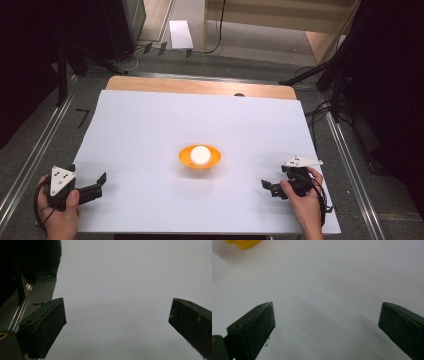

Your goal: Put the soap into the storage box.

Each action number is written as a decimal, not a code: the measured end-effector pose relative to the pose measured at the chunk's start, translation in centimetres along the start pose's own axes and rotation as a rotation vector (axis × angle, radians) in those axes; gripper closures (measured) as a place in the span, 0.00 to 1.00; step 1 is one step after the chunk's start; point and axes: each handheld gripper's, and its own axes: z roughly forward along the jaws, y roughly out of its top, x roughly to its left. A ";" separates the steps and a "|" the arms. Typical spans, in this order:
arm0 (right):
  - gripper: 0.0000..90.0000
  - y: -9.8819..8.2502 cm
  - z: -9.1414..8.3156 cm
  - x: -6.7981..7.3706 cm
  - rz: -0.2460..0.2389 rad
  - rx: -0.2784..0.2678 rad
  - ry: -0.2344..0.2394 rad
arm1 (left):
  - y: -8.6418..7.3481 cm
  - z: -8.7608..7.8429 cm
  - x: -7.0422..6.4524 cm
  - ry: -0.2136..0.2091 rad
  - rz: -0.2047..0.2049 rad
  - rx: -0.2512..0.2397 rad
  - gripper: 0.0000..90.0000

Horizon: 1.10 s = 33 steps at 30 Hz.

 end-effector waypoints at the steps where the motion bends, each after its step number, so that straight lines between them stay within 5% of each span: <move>1: 0.02 -0.2 -0.2 -0.1 0.003 -0.001 -0.005 | 0.0 0.0 0.0 0.000 -0.001 -0.001 0.01; 33: 0.02 -6.1 -5.5 -4.9 0.111 -0.128 -0.083 | 0.0 0.0 0.1 -0.006 -0.003 0.000 0.01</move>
